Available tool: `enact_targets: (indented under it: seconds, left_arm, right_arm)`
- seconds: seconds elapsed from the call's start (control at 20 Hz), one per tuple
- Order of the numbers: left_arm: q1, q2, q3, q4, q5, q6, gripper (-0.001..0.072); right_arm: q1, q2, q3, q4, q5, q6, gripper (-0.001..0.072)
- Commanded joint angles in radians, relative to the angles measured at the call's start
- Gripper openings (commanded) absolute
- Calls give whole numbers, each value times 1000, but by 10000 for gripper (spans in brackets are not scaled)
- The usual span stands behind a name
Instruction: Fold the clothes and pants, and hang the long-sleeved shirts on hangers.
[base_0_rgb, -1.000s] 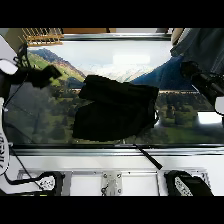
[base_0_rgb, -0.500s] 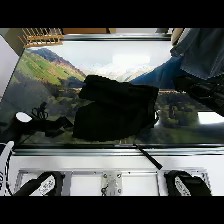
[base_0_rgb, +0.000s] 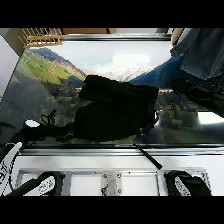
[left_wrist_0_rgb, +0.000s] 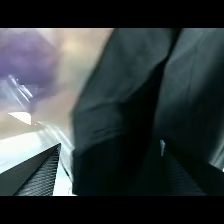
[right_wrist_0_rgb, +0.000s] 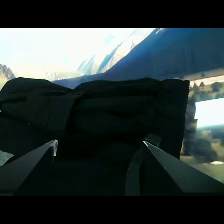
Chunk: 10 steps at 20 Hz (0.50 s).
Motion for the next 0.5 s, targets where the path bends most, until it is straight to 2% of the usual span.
enact_targets:
  seconds: [0.0, 0.1, 0.15, 0.25, 0.35, 0.45]
  left_arm:
    - [-90, -72, 56, -16, 3, 12, 639]
    - [-126, -96, 112, -10, 2, -11, 196]
    - [-131, -97, 137, -10, -5, -11, 4]
    - [-130, -85, 186, -8, -26, -11, 9]
    - [-131, -55, 210, -9, -31, -11, 9]
    - [-130, -21, 214, -9, -27, -10, 9]
  right_arm:
    - [0, -2, 0, -2, 15, 0, 581]
    - [-2, -2, 0, -56, 57, 1, 581]
    - [-9, -2, 0, -103, 102, 15, 582]
    - [-54, -2, -29, -182, 222, 81, 582]
    - [-132, -2, -123, -195, 326, 122, 582]
    - [-205, -12, -267, -167, 338, 152, 589]
